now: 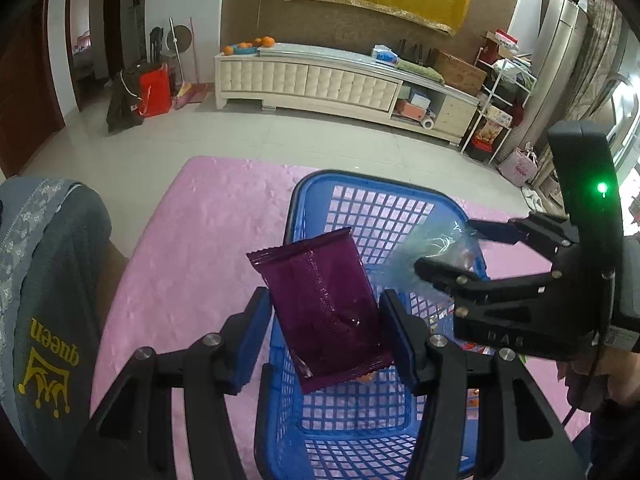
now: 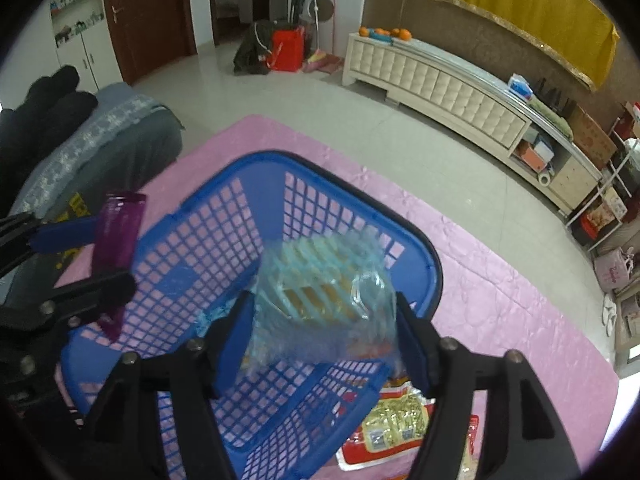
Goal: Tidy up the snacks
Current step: 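Open right tool to drop the blue striped bag while left tool releases the purple packet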
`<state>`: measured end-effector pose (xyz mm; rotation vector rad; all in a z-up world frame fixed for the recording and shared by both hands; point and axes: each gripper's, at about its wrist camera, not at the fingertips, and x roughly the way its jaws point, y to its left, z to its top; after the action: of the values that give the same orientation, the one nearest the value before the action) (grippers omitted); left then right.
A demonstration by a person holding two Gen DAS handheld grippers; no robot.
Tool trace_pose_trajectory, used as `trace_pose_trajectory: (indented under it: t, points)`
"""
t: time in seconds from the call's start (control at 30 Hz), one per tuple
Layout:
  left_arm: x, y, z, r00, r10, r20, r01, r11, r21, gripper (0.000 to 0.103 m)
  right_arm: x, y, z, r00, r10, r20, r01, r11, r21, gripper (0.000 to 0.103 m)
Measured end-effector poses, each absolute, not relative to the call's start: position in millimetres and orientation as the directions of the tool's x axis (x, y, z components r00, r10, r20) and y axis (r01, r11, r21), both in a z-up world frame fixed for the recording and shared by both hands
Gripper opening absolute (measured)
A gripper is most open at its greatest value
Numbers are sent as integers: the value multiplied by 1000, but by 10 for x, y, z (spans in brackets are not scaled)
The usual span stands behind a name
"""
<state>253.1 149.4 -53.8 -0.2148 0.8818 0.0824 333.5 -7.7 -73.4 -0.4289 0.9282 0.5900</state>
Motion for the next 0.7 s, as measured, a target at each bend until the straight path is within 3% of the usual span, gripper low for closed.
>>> trace_pose_trajectory:
  t: [0.2,0.7]
  points:
    - [2513,1468,-509,628,-26,-778,-155,975,-158,53,3231,-226,-596,478,314,-821,-609,792,-51,86]
    - [2765,1239,-478,612,-58,-789,-60,991,-120,53,3239,-570,-533,460,306,-834,-531,847,17,88]
